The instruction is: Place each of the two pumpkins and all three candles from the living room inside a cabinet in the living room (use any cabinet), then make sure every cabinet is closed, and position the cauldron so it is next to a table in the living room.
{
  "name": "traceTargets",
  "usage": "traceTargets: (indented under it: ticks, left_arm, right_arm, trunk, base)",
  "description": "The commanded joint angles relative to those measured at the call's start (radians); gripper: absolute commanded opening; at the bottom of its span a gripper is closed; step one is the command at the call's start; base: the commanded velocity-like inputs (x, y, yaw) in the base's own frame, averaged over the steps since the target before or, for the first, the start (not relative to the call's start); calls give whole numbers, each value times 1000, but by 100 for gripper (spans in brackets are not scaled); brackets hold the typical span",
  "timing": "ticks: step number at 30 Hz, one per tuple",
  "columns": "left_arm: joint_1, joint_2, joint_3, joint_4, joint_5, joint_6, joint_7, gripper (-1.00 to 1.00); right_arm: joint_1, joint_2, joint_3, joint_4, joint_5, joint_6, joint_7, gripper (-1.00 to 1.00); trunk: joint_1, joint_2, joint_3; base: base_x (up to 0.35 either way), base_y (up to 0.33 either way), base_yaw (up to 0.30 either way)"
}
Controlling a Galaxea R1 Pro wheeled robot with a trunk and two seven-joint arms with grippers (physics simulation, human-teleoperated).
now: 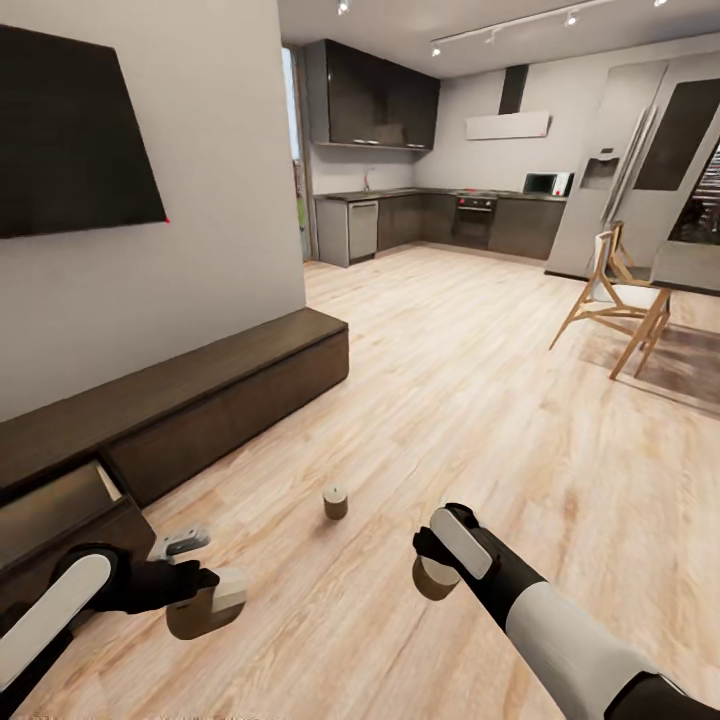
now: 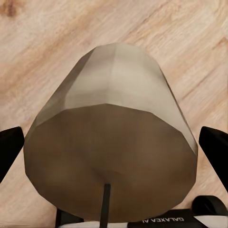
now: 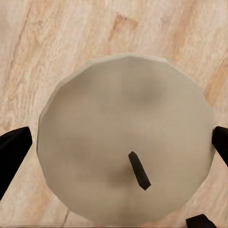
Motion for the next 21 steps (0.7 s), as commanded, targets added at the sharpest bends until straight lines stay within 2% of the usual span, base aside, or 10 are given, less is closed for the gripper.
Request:
traceTargets:
  ticks: [1, 5, 15, 21]
  left_arm:
    - [-1, 1, -2, -1, 11, -1, 10, -100]
    - [-1, 1, -2, 0, 11, -1, 10, -100]
    - [-1, 2, -2, 0, 11, -1, 10, -100]
    - [-1, 2, -1, 0, 11, 0, 10, -100]
  right_arm:
    - [-1, -1, 3, -1, -5, 4, -7, -100]
    - [-1, 0, 2, -1, -5, 4, -6, -100]
    - [-1, 0, 2, -1, -5, 4, -6, -100]
    - [-1, 7, 3, -1, -5, 4, -7, -100]
  trunk:
    - [-4, 7, 2]
    - [-19, 35, 15]
    - [-58, 105, 46]
    - [-81, 147, 65]
  base:
    - [-1, 0, 282]
    - [0, 0, 166]
    - [0, 0, 20]
    - [0, 0, 201]
